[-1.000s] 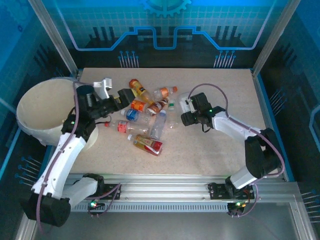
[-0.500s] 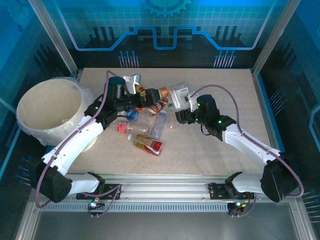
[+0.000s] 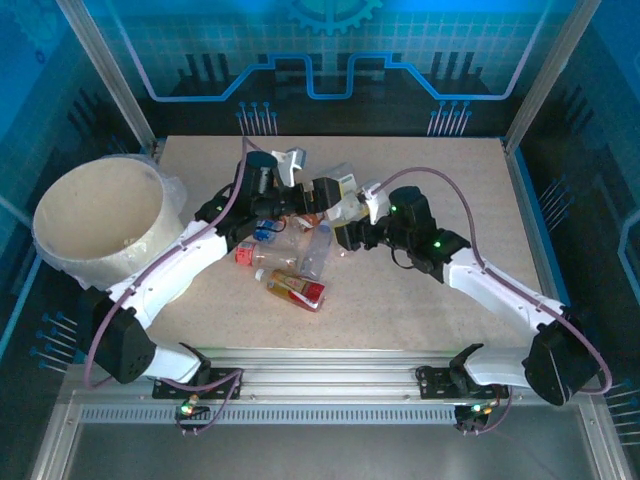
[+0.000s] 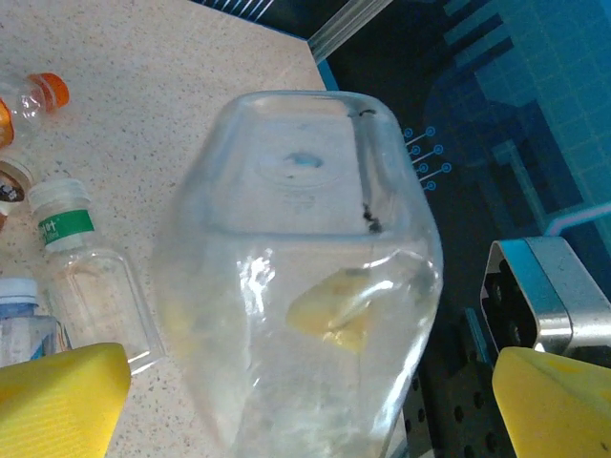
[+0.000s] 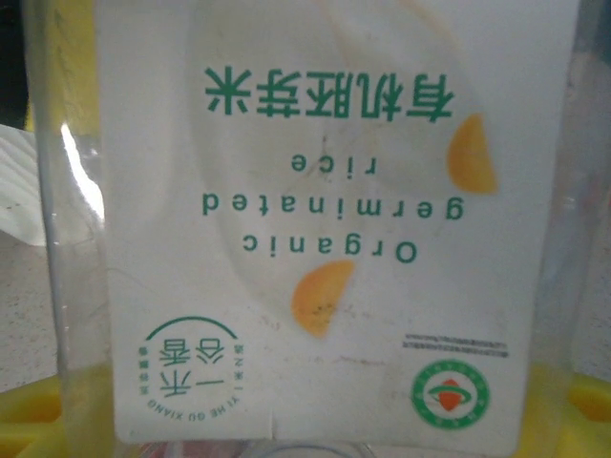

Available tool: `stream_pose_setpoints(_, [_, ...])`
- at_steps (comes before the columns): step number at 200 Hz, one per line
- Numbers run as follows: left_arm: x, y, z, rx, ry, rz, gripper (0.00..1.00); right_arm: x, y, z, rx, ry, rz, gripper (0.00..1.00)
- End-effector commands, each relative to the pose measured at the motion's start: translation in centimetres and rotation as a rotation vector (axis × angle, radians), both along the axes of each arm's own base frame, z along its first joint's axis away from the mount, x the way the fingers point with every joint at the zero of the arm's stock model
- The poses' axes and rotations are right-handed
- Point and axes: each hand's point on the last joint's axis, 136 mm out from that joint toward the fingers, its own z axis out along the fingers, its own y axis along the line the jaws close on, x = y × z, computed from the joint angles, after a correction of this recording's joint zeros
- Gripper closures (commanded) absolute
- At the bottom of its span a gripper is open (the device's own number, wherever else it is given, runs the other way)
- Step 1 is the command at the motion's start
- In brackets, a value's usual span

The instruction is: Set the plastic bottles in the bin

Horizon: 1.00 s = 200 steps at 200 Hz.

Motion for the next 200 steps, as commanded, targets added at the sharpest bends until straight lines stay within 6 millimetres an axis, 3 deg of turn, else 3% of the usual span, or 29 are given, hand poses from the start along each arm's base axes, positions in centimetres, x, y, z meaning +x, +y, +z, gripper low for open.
stream_pose_setpoints(1, [1.5,0.8,1.0,0.089,-0.084,0.1,0.04,-0.8,2.1,1.6,0.02,0.008,0.081,0.39])
stream_pose_setpoints(18, [2.2,1.9,0.6,0.173,-0.101,0.162,0.08,-1.4,3.1,1.5,0.009,0.026,0.139,0.38])
stream_pose_setpoints(41, [2.3,1.7,0.0,0.212,-0.087,0.142,0.12,-1.9,4.1,1.7,0.01,0.031,0.178,0.37])
stream_pose_setpoints(117, [1.7,1.4,-1.1,0.187,-0.041,0.121,0.37,-2.9,5.2,3.2,0.023,0.014,0.228,0.36])
stream_pose_setpoints(152, [1.0,0.1,-0.1,0.081,-0.066,0.066,0.45,-2.9,4.9,3.0,0.002,-0.01,0.229,0.2])
stream_pose_setpoints(200, [1.1,1.0,0.2,0.044,-0.065,0.101,0.53,-3.1,4.7,4.0,-0.014,-0.058,0.248,0.09])
